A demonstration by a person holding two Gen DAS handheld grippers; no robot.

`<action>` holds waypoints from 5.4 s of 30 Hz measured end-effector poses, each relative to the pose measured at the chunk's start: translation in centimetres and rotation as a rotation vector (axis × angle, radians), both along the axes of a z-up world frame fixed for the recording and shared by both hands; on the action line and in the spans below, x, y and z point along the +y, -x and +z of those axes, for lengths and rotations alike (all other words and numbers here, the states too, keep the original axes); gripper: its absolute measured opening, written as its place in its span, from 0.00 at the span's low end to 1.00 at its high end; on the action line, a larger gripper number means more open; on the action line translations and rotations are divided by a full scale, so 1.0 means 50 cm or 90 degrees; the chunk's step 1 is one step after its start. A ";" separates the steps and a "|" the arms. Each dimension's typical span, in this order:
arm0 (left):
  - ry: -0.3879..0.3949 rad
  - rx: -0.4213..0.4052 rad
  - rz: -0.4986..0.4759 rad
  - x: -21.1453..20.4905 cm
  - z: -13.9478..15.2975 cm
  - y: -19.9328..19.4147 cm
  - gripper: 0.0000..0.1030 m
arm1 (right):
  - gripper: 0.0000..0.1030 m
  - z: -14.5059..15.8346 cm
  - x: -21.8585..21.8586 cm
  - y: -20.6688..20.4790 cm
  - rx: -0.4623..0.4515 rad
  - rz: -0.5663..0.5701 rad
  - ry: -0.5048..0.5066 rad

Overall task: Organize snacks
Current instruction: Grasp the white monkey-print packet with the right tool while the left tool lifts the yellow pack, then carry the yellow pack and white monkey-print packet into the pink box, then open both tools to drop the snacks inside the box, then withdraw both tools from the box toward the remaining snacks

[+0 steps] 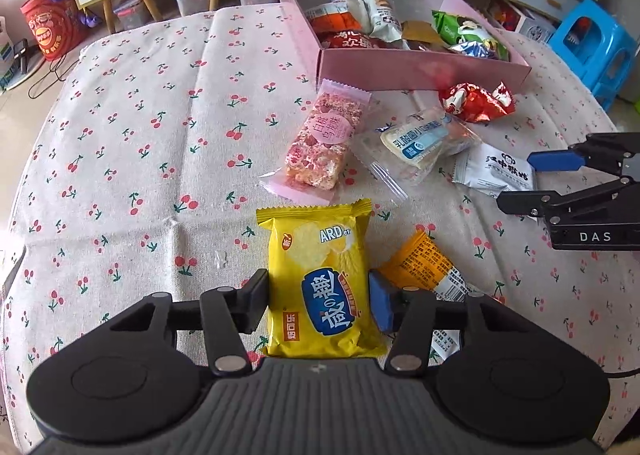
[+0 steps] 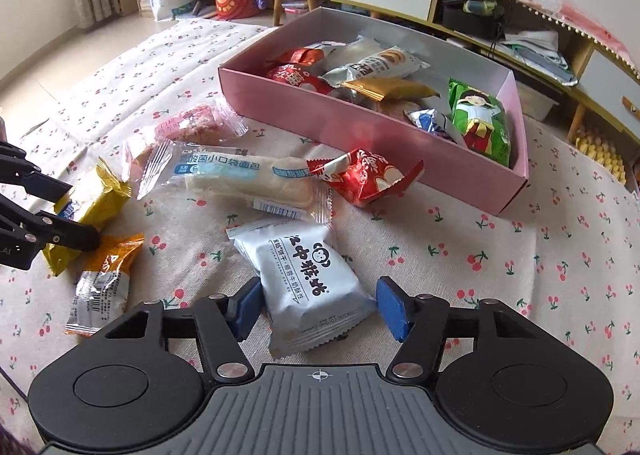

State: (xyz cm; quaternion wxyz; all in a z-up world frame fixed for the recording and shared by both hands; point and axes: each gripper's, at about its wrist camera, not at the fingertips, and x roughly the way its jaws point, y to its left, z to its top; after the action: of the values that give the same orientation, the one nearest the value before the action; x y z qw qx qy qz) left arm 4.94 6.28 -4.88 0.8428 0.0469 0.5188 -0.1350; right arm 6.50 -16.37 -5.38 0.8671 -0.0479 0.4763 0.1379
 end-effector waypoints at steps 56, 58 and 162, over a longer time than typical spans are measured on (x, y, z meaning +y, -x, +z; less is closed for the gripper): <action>0.084 -0.168 0.061 -0.128 0.090 -0.321 0.47 | 0.56 0.166 -0.196 -0.291 -0.046 -0.341 -0.239; 0.067 -0.172 0.060 -0.131 0.080 -0.331 0.47 | 0.56 0.153 -0.190 -0.317 -0.045 -0.334 -0.237; -0.036 -0.092 -0.019 -0.028 -0.026 -0.084 0.95 | 0.91 0.009 -0.050 -0.033 -0.006 -0.281 -0.091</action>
State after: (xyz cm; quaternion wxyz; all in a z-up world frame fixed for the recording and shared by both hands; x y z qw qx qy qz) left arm 9.15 4.88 -6.16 0.8744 0.0876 0.4594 -0.1290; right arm 8.15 -18.87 -4.95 0.8797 0.1184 0.4601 -0.0217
